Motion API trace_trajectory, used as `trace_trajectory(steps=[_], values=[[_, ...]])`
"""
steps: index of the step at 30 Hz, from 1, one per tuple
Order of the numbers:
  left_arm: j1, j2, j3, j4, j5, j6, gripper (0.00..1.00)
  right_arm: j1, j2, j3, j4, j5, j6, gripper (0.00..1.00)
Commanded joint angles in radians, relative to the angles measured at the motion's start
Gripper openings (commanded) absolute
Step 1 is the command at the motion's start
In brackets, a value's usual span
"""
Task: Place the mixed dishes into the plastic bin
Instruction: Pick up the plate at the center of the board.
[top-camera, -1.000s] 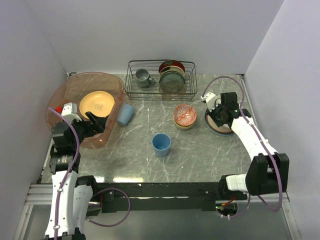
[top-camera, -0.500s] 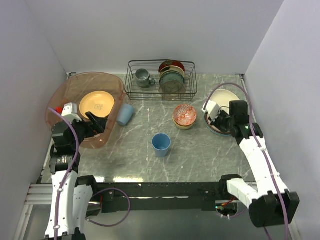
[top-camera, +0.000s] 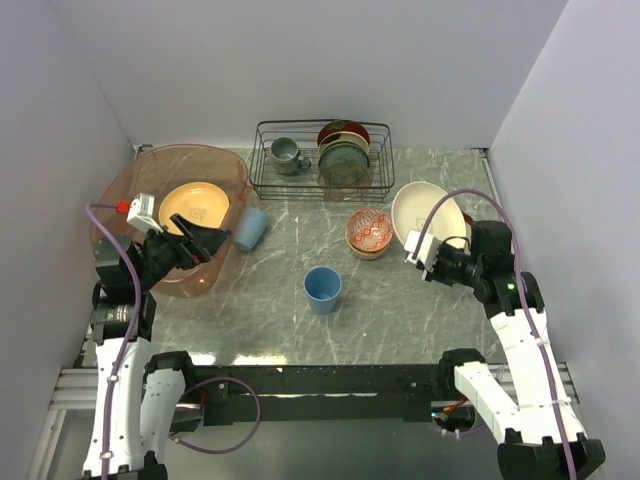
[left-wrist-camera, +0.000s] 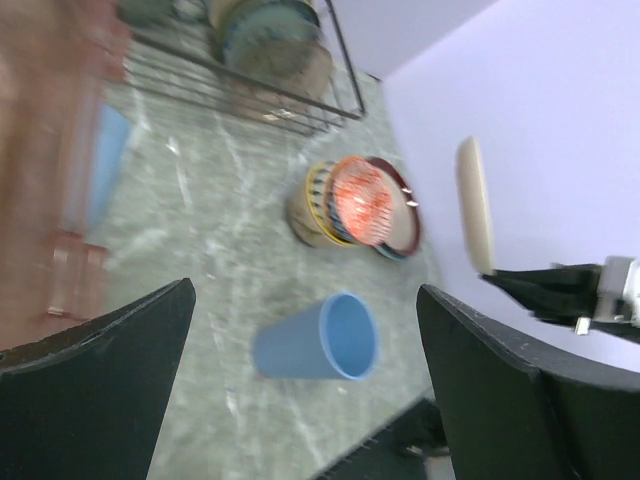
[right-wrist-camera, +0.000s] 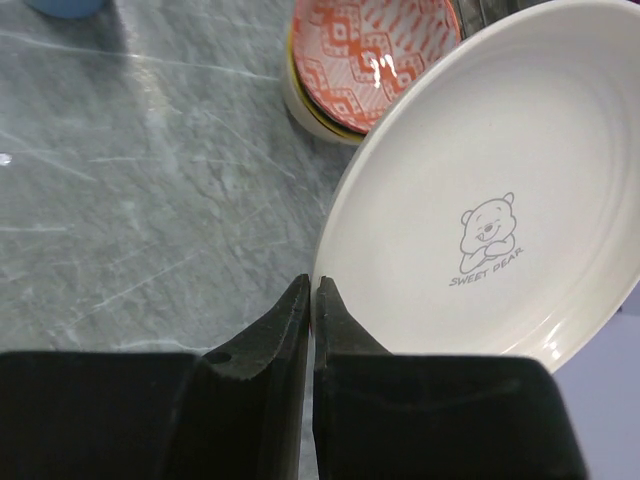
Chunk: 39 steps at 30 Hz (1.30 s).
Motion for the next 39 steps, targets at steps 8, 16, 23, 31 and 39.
trace_trajectory(steps=[8, 16, 23, 31, 39], values=[[-0.284, 0.001, 0.071, 0.023, -0.159, -0.234, 0.99, 0.017, -0.039, 0.034, -0.088, -0.134, -0.173, 0.0], [-0.651, 0.13, 0.135, -0.022, -0.514, -0.294, 0.99, 0.047, -0.051, 0.034, -0.142, -0.144, -0.239, 0.0], [-1.038, 0.436, 0.347, -0.058, -0.865, -0.366, 0.99, 0.072, -0.064, 0.017, -0.149, -0.16, -0.24, 0.0], [-1.221, 0.743, 0.655, -0.213, -1.096, -0.463, 0.99, 0.084, -0.096, -0.018, -0.154, -0.194, -0.236, 0.0], [-1.269, 0.938, 0.815, -0.308, -1.156, -0.465, 0.99, 0.092, -0.107, -0.032, -0.154, -0.202, -0.233, 0.0]])
